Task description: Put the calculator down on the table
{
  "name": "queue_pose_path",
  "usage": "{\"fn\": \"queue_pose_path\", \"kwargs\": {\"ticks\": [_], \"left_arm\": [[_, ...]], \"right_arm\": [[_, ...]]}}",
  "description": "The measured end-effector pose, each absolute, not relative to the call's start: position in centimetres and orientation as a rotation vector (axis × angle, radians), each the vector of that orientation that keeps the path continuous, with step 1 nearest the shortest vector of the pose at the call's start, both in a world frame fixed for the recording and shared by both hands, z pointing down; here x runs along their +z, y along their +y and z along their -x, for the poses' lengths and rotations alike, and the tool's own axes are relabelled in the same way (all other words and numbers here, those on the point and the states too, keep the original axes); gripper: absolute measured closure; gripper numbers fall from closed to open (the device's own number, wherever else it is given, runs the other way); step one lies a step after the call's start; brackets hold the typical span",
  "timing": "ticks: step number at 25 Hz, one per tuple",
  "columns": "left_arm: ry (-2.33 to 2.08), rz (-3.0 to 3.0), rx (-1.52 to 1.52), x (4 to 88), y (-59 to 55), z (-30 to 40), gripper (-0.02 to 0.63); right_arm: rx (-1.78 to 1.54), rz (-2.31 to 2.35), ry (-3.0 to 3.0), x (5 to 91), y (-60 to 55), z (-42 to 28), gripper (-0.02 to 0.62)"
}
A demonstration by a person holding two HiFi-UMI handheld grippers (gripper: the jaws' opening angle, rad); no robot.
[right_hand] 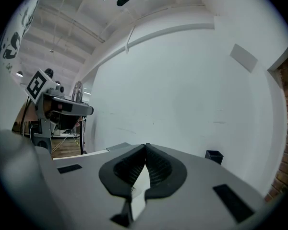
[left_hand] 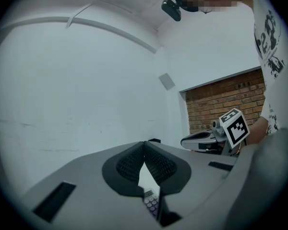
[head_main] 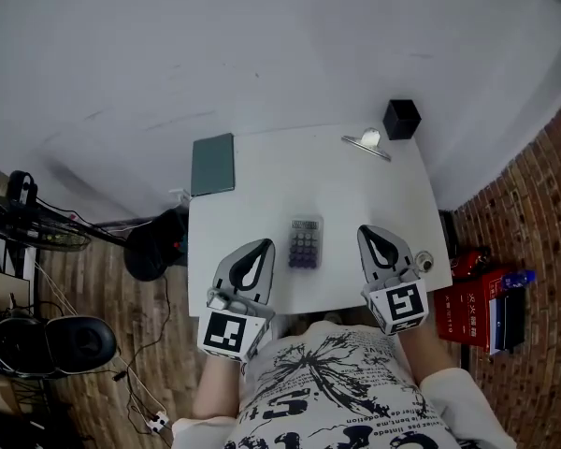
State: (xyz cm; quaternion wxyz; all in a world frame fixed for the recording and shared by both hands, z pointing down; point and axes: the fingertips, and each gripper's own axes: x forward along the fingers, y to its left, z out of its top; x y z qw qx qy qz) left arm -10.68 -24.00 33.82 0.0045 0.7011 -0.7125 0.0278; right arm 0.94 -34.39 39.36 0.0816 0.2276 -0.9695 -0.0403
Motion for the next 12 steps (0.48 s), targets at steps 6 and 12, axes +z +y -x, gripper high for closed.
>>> {"fn": "queue_pose_path", "kwargs": {"ticks": [6, 12], "left_arm": [[-2.239, -2.155, 0.150, 34.4, -23.0, 11.2, 0.593], [-2.237, -2.138, 0.157, 35.0, -22.7, 11.4, 0.593]], "right_arm": [[-0.137, -0.639, -2.904, 39.4, -33.5, -0.2, 0.581], [-0.126, -0.640, -2.911, 39.0, -33.5, 0.0, 0.581]]}}
